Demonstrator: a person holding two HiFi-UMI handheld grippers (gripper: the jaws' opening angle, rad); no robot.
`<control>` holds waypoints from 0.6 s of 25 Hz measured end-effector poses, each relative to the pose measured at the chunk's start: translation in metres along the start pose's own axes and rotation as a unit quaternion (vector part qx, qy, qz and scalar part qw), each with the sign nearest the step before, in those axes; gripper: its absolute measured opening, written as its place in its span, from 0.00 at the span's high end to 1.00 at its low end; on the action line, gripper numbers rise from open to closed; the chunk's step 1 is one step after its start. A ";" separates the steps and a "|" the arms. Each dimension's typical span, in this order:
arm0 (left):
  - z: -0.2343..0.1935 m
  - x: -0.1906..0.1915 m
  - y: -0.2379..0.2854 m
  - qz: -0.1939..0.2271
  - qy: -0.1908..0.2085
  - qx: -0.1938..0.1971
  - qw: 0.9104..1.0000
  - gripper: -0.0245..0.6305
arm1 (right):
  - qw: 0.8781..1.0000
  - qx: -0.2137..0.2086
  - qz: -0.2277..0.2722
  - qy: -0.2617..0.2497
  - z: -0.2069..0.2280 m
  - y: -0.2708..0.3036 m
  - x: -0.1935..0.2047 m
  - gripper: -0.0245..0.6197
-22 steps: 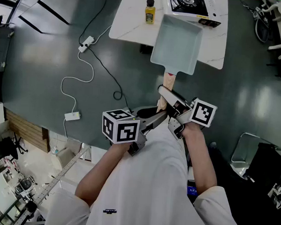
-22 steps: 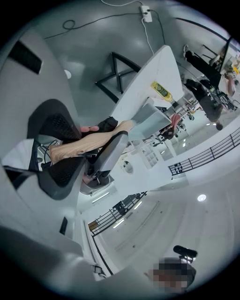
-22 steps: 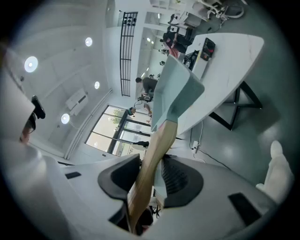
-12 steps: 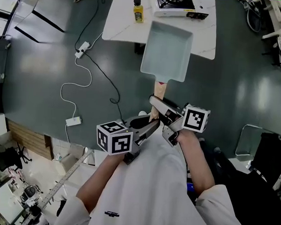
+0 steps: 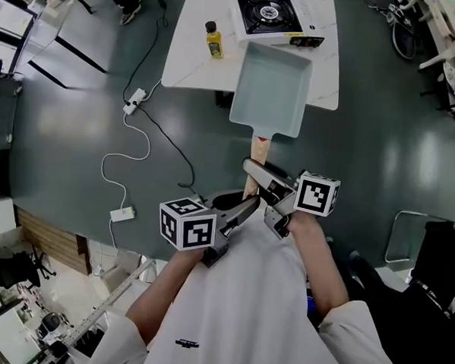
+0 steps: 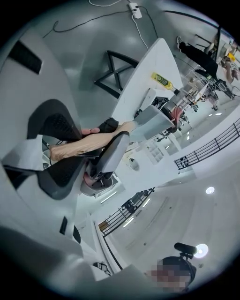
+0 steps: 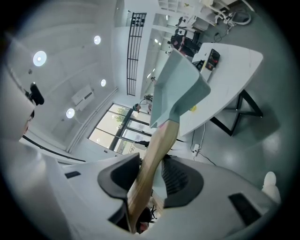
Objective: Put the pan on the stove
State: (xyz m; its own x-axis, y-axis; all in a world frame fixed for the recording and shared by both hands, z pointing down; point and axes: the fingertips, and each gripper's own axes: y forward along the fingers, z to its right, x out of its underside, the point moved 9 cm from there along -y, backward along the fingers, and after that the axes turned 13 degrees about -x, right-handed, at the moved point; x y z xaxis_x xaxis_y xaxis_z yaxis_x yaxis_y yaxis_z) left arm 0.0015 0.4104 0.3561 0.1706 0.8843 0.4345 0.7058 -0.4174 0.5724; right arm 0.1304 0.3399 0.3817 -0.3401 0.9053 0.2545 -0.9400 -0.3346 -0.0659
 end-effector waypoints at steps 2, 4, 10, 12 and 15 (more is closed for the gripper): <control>0.003 -0.006 0.008 0.001 0.007 0.001 1.000 0.79 | 1.000 -0.003 -0.003 -0.010 0.001 -0.004 -0.011 0.72; 0.007 -0.012 0.016 0.001 0.012 0.002 1.000 0.79 | 1.000 0.002 -0.006 -0.015 0.002 -0.009 -0.020 0.72; -0.009 -0.046 0.022 0.004 0.009 0.009 1.000 0.79 | 1.000 -0.001 0.004 -0.003 0.011 0.014 -0.048 0.72; -0.022 -0.061 0.026 0.001 0.009 0.017 1.000 0.79 | 1.000 0.000 0.008 -0.004 0.018 0.028 -0.058 0.72; -0.042 -0.087 0.035 -0.009 0.007 0.030 0.999 0.79 | 1.000 0.014 0.015 -0.004 0.031 0.047 -0.079 0.72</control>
State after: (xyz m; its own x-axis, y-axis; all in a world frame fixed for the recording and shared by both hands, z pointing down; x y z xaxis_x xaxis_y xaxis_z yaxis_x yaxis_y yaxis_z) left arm -0.0176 0.3100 0.3679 0.1488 0.8883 0.4344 0.7487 -0.3882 0.5374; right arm 0.1139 0.2450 0.3882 -0.3673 0.8931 0.2597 -0.9286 -0.3681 -0.0474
